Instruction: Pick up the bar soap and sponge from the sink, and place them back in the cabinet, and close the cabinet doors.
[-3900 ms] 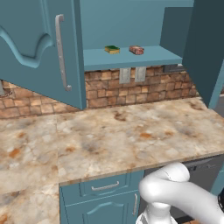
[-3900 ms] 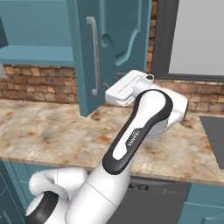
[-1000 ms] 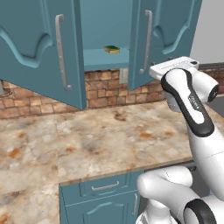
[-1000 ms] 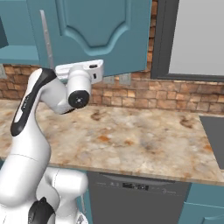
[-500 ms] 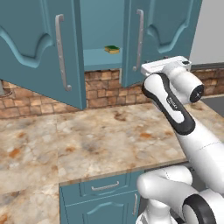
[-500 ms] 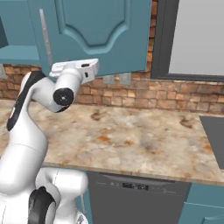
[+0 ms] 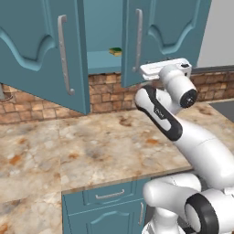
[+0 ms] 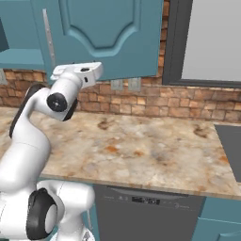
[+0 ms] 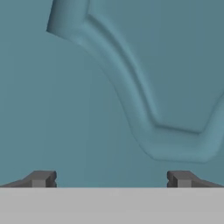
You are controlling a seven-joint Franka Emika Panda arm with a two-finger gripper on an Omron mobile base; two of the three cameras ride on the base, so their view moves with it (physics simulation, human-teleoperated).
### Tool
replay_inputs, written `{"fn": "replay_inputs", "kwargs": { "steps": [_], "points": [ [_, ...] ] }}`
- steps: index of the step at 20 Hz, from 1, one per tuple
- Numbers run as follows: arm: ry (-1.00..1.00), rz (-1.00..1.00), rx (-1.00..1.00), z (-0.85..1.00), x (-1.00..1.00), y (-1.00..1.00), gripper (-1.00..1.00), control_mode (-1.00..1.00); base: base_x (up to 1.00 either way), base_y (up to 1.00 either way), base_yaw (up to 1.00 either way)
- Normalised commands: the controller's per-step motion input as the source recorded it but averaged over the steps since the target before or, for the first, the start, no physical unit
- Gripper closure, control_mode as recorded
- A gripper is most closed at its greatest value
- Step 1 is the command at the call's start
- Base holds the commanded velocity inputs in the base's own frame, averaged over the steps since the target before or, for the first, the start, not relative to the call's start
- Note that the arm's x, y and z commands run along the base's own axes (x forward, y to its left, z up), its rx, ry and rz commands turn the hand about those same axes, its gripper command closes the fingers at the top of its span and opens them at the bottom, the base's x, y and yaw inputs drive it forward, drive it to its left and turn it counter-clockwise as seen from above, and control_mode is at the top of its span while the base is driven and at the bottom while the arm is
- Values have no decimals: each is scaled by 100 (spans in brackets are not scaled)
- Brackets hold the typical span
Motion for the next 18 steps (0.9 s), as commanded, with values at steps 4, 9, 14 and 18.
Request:
{"fn": "replay_inputs", "kwargs": {
  "steps": [4, 9, 14, 18],
  "points": [
    [0, -10, 0, 0, 21, 8, -100, -100, 0, 0, 0],
    [0, -10, 0, 0, 25, 4, -100, -100, 0, 0, 0],
    [0, -8, 0, 0, 31, 1, -100, -100, 0, 0, 0],
    [0, -5, 0, 0, 33, 0, -100, -100, 0, 0, 0]
  ]
}}
